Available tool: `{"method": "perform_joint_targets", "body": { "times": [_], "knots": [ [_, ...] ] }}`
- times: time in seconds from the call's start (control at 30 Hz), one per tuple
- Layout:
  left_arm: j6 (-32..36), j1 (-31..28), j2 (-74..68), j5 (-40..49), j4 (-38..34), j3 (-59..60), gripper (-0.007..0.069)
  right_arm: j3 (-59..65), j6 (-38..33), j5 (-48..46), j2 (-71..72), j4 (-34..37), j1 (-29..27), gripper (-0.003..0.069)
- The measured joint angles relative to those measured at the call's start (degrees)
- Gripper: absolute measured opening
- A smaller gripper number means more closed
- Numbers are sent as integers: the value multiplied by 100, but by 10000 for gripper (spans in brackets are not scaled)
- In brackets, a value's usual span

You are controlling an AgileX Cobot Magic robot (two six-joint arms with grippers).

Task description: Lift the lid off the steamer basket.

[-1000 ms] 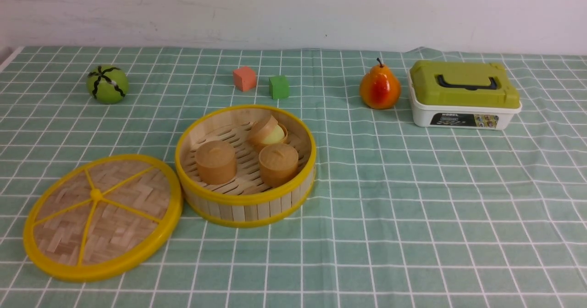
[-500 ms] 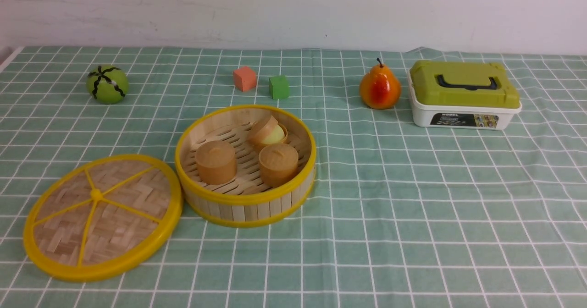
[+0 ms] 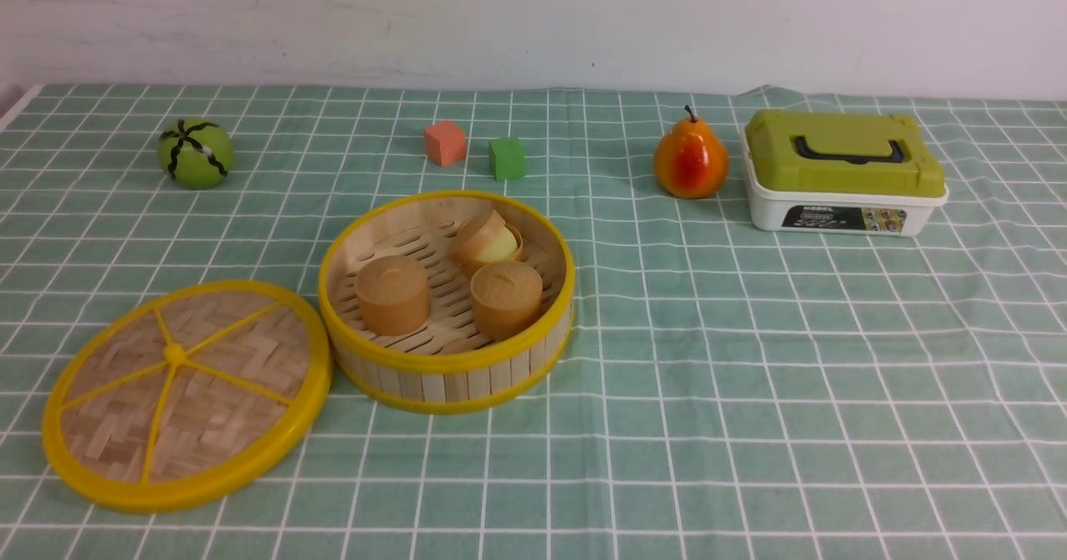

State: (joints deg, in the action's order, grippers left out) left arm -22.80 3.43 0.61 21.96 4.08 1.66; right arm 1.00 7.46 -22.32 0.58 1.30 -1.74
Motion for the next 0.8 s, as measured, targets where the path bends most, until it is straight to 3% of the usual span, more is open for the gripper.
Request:
{"method": "perform_joint_targets", "body": {
  "times": [0.8],
  "knots": [
    [0, 0, 0, 0, 0, 0, 73, 0, 0, 0, 0, 0, 0, 241]
  ]
}}
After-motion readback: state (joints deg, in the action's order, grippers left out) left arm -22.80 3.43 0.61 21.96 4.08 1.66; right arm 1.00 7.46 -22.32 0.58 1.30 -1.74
